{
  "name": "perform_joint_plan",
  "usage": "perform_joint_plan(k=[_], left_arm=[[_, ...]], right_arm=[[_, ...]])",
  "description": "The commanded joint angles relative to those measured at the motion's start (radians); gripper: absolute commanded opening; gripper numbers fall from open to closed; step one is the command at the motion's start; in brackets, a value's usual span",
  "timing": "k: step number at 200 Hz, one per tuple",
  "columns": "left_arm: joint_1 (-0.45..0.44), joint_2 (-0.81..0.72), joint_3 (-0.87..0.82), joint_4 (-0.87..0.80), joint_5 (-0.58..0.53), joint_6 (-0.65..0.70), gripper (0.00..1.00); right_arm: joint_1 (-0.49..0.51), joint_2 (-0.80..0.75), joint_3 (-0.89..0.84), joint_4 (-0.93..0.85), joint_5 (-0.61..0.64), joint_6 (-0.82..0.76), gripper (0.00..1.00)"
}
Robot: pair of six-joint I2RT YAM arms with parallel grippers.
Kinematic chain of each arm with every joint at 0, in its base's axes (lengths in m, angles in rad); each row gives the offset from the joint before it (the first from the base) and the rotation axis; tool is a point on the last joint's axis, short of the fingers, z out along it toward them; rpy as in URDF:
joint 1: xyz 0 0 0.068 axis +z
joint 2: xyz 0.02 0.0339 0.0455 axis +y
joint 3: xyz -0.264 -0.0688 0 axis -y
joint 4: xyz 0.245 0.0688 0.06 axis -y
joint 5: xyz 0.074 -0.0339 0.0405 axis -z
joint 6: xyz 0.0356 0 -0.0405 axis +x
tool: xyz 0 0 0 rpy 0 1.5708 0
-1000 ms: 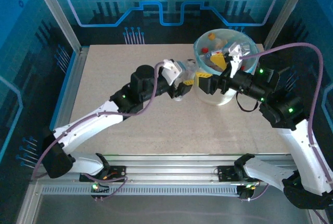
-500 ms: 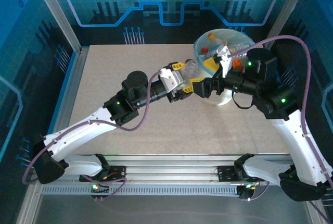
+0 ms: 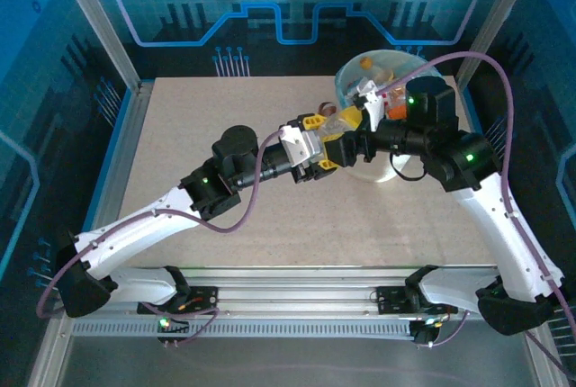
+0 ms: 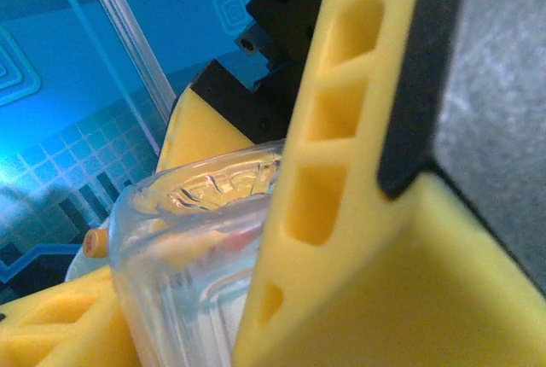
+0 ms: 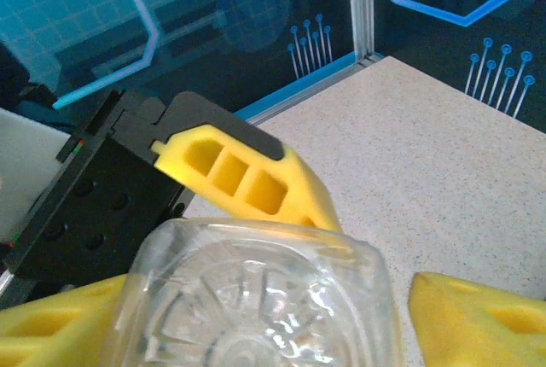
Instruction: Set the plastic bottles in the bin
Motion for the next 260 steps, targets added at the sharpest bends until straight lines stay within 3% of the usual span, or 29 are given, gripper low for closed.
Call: perform_joint_plan(k=[1, 41, 65, 73, 100, 149, 213, 260], left_arm=[[-0.005, -0.032, 0.013, 0.039, 0.006, 0.026, 0.67], [-0.005, -0.021, 0.011, 0.068, -0.055, 0.000, 0.70], [-0.005, -0.005, 0.004, 0.104, -0.127, -0.034, 0.79], [-0.005, 0.001, 0.006, 0.118, -0.141, -0.046, 0.86], [-0.005, 0.023, 0.017, 0.146, -0.136, -0.087, 0.99], [-0.005, 0.002, 0.015, 0.206, -0.100, -0.142, 0.99], [-0.005, -0.047, -0.032, 0.249, -0.051, -0.155, 0.99], [-0.004, -0.063, -0.037, 0.235, -0.163, -0.163, 0.99]], right_arm=[[-0.009, 0.009, 0.039, -0.035, -0.027, -0.005, 0.73], [-0.014, 0.026, 0.069, -0.030, 0.046, 0.018, 0.60], [-0.019, 0.032, 0.119, -0.050, 0.124, 0.016, 0.55], [-0.024, 0.033, 0.136, -0.055, 0.151, 0.016, 0.54], [-0.050, 0.021, 0.172, -0.042, 0.213, 0.024, 0.50], [-0.113, -0.001, 0.270, -0.047, 0.317, -0.008, 0.47], [-0.153, -0.027, 0.322, -0.079, 0.705, -0.144, 0.43], [-0.178, 0.042, 0.279, -0.150, 0.917, -0.166, 0.43]])
